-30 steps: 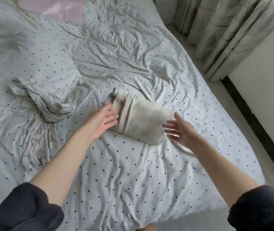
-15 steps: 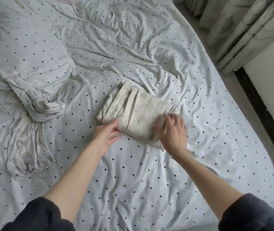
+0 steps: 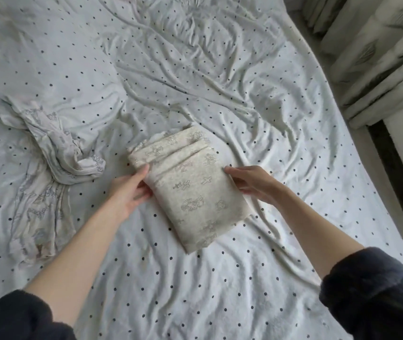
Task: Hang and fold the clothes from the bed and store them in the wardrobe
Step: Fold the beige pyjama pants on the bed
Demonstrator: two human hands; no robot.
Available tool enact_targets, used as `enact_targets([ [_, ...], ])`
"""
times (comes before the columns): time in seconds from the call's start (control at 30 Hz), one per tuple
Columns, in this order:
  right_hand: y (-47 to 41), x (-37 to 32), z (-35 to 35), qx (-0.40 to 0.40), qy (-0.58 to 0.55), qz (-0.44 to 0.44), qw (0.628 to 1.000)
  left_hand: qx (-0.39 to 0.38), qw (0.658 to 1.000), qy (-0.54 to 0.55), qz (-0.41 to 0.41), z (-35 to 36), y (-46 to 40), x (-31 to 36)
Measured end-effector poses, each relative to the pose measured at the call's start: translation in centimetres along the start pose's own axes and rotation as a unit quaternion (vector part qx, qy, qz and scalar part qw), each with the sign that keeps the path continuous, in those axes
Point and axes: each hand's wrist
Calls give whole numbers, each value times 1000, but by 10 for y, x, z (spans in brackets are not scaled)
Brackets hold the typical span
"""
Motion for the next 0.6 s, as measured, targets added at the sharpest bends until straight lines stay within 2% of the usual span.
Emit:
enact_targets([
  [0.1,-16,-15,-5,-60,23,55,996,-56,998,-13,-26,-1,13,-19],
  [0.2,-26,-25,-3,-95,57,95,989,-45,998,-6,-31,-1,13,-27],
  [0.3,-31,-26,6,-73,80,94,990,-33,999,5,-37,-3,8,-29],
  [0.43,-23,-21,12,-42,86,66,993,-79,996,28,-28,1,14,-26],
  [0.6,10,-11,4,-21,35,35,999,-86,996,12,6,8,29,-13],
])
Point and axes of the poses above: each hand's wrist, its own y-axis away from the middle knuckle, its own z-axis out of the palm, x = y × z, and after that the axes turned 12 degrees about z, right-handed
